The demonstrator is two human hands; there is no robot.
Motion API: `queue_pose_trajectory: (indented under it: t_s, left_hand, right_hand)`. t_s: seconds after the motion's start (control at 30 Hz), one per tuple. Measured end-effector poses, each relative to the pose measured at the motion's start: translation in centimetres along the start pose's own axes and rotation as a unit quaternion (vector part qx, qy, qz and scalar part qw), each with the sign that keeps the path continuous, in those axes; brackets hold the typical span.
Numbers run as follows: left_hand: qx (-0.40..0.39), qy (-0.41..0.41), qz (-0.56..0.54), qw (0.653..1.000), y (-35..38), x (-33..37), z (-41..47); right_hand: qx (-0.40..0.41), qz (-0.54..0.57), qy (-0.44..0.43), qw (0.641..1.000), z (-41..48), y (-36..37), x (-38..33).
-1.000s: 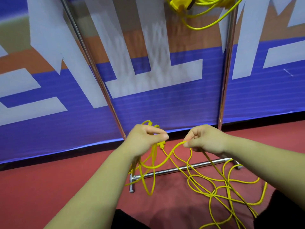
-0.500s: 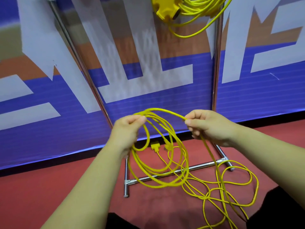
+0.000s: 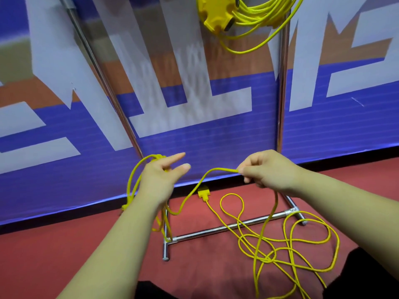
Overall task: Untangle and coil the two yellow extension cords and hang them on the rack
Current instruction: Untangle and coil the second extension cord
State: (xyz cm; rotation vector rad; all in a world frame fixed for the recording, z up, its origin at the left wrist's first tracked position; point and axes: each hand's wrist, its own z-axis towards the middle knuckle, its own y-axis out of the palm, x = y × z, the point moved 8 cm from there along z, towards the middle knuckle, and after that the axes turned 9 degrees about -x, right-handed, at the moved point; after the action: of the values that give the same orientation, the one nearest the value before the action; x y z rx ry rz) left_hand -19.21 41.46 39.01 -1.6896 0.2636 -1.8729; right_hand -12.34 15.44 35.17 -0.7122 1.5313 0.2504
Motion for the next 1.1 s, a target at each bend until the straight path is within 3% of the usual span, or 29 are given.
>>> queue_pose_trajectory:
  t_s: [0.17,0.4,0.47,0.57,0.73,0.83,0.93,1.1]
  left_hand:
    - [-0.133,0.039,0.049,0.989,5.1,1.9,-1.4]
    - [-0.134,0.064,0.09,0.985,5.7,1.9,-0.3]
    - [-0.091,0.08,0.099,0.988,3.9,1.9,0.5]
    - [0.002,0.042,0.098,0.994,0.0,0.6,1.6]
    - [0.131,-0.005,0.076,0.988,-5.3,-1.5,1.8]
    - [0.136,-0.029,0.057,0.989,-6.9,-3.2,2.3]
    - [0.123,-0.051,-0.005,0.991,-7.6,-5.2,2.8]
    - [0.148,-0.099,-0.185,0.966,-7.7,-7.6,2.7]
  right_hand:
    - [-0.05,0.014,-0.037,0.998,0.2,2.4,-2.0]
    - [-0.073,0.028,-0.054,0.995,0.2,2.5,-1.8]
    - [-0.086,0.057,-0.044,0.994,0.1,2.1,-1.1]
    - [-0.087,0.073,-0.025,0.993,-0.1,1.3,0.0]
    - [-0.101,0.0,0.005,0.995,-0.9,0.2,1.8]
    - [-0.074,-0.035,0.011,0.997,-1.3,-1.4,2.3]
    - [-0.04,0.009,0.022,0.999,-1.3,-2.3,2.8]
    - [0.023,0.068,0.145,0.987,-1.0,-2.9,5.0]
